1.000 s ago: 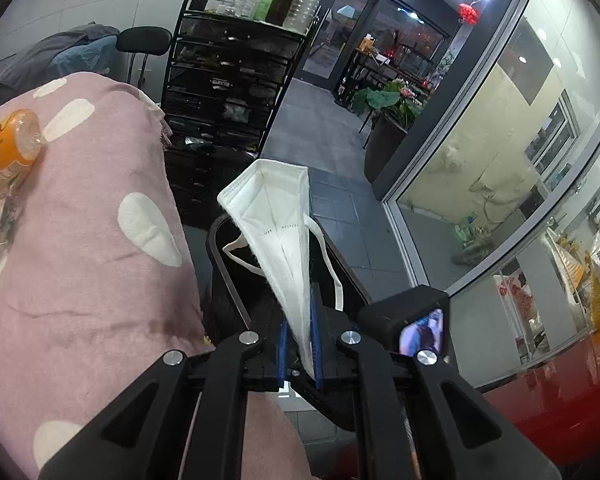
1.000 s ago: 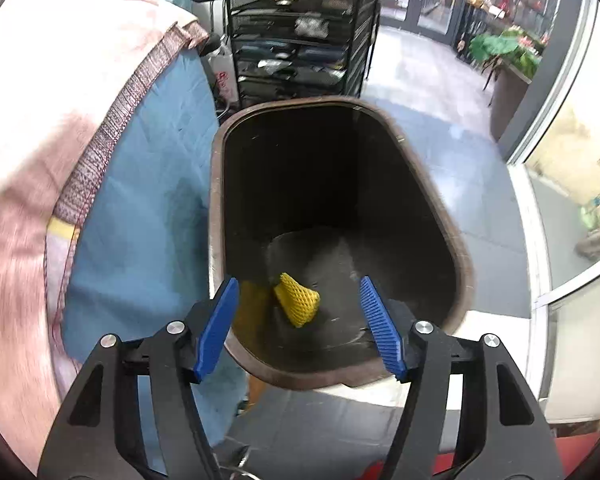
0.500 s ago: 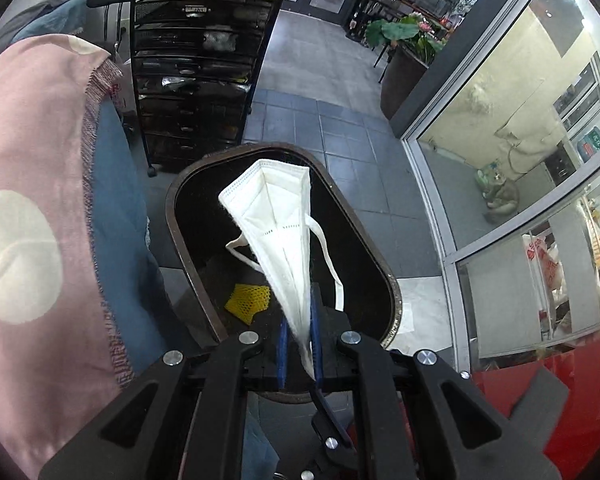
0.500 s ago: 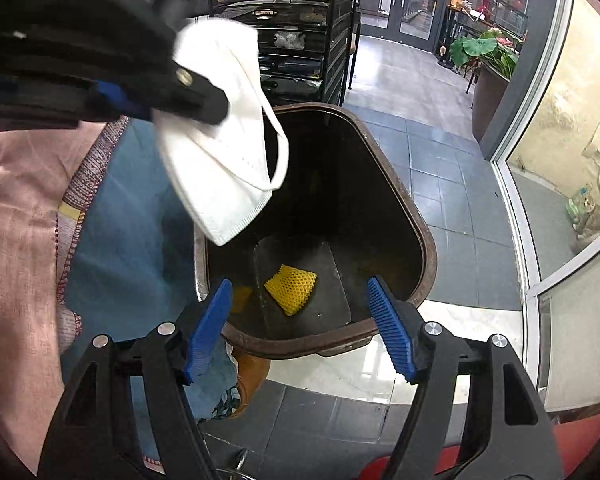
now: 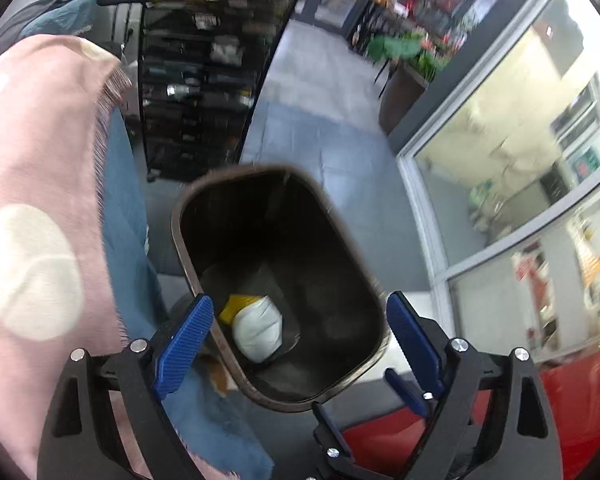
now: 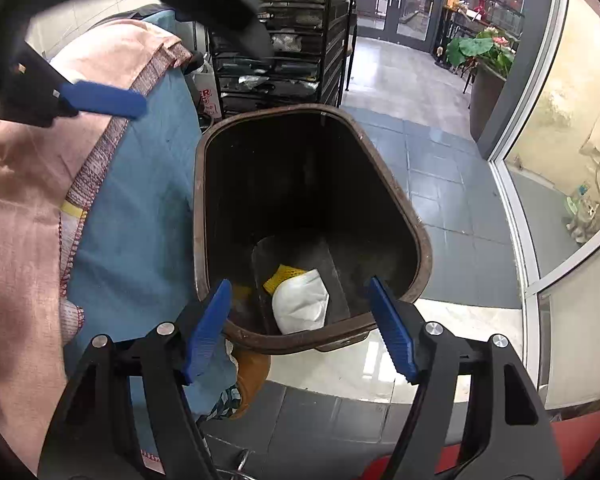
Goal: Collect trash
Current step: 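Move both tools back over the table toward the remaining trash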
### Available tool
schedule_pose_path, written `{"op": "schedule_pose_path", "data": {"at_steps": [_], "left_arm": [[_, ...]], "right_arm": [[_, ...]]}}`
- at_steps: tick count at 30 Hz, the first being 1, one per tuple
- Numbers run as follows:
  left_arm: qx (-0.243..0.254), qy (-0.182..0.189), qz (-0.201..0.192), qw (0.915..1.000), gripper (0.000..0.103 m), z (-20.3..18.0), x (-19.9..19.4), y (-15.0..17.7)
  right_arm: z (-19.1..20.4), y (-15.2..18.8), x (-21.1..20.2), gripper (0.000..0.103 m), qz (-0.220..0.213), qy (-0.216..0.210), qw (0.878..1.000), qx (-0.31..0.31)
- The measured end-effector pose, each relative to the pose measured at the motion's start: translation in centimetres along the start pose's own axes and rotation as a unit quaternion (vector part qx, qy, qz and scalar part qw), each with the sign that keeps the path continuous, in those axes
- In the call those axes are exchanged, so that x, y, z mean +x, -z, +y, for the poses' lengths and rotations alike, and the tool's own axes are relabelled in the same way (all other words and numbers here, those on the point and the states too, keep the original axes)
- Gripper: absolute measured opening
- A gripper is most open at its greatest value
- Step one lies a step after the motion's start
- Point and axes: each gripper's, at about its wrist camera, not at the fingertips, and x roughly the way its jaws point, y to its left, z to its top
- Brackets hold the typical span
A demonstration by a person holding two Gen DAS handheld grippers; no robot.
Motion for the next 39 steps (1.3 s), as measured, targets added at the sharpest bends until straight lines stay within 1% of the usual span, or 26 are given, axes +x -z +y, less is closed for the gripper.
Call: {"op": "schedule_pose_path", "data": {"at_steps": [3,4,5,6,8,9,12,14,15,16,18,19,21,22,25,27,29,31,33,35,39], "left_arm": [[-0.003,0.028,-0.042,0.9987,0.087,-0.2,-4.2,0.3],[-0.001,0.031,-0.056,0.998,0.09,-0.4,-5.4,0.4],[0.001,0.03,-0.077,0.9966,0.092,-0.5,-7.1,0.9],[0.004,0.029,-0.09,0.9955,0.096,-0.5,-8.2,1.3],[0.009,0.021,-0.129,0.9914,0.098,-0.3,-11.1,2.7],[0.01,0.012,-0.147,0.989,0.098,-0.1,-12.8,3.6],[0.009,-0.011,-0.176,0.9842,0.098,0.9,-16.2,5.8],[0.002,-0.041,-0.201,0.9788,0.098,2.1,-18.4,7.3],[-0.002,-0.056,-0.214,0.9753,0.098,2.7,-19.5,8.1],[-0.007,-0.071,-0.233,0.97,0.098,3.5,-20.7,9.1],[-0.015,-0.083,-0.264,0.9608,0.098,5.0,-22.6,10.6],[-0.025,-0.098,-0.277,0.9556,0.098,6.0,-23.5,11.5],[-0.044,-0.136,-0.28,0.9492,0.098,7.7,-24.6,12.7],[-0.056,-0.153,-0.277,0.9468,0.098,8.8,-25.2,13.6],[-0.099,-0.188,-0.269,0.9392,0.098,12.1,-26.5,15.6],[-0.125,-0.198,-0.269,0.9343,0.098,14.3,-27.4,16.5],[-0.146,-0.211,-0.27,0.9281,0.098,16.2,-28.3,17.5],[-0.155,-0.228,-0.268,0.9232,0.098,17.2,-29.0,18.2],[-0.165,-0.247,-0.271,0.9157,0.098,18.3,-29.7,18.7],[-0.168,-0.251,-0.276,0.9127,0.098,19.2,-30.8,20.2],[-0.175,-0.254,-0.278,0.9097,0.098,20.5,-32.0,20.8]], "right_arm": [[0.3,-0.5,-1.1,0.071,-0.019,0.002,1.0,-0.003],[0.5,-0.7,-1.6,0.071,-0.028,0.003,1.0,-0.005],[0.7,-0.9,-2.0,0.072,-0.038,0.003,0.999,-0.009],[0.9,-1.2,-2.5,0.073,-0.048,0.005,0.999,-0.013],[1.7,-1.8,-3.9,0.077,-0.074,0.008,0.997,-0.025],[2.0,-2.1,-4.5,0.077,-0.086,0.008,0.996,-0.032],[3.2,-3.4,-6.6,0.08,-0.12,0.003,0.992,-0.047],[4.1,-4.3,-8.1,0.084,-0.142,-0.005,0.988,-0.054],[4.6,-4.7,-8.8,0.086,-0.152,-0.011,0.987,-0.058],[5.3,-5.1,-9.5,0.088,-0.161,-0.019,0.985,-0.065],[6.9,-5.8,-10.8,0.093,-0.173,-0.042,0.981,-0.078],[7.5,-6.0,-11.2,0.095,-0.174,-0.053,0.98,-0.083],[8.9,-6.6,-11.9,0.096,-0.169,-0.083,0.978,-0.09],[9.7,-6.9,-12.0,0.097,-0.159,-0.105,0.977,-0.094],[12.2,-7.3,-12.2,0.097,-0.131,-0.17,0.971,-0.109],[14.0,-7.3,-12.2,0.097,-0.119,-0.207,0.962,-0.134],[15.6,-7.3,-12.4,0.097,-0.112,-0.226,0.955,-0.156],[17.4,-7.2,-12.4,0.097,-0.099,-0.255,0.945,-0.177],[18.8,-7.3,-12.5,0.097,-0.089,-0.275,0.938,-0.191],[20.7,-7.0,-12.8,0.097,-0.086,-0.282,0.933,-0.207],[23.5,-7.4,-13.2,0.097,-0.077,-0.306,0.923,-0.219]]}}
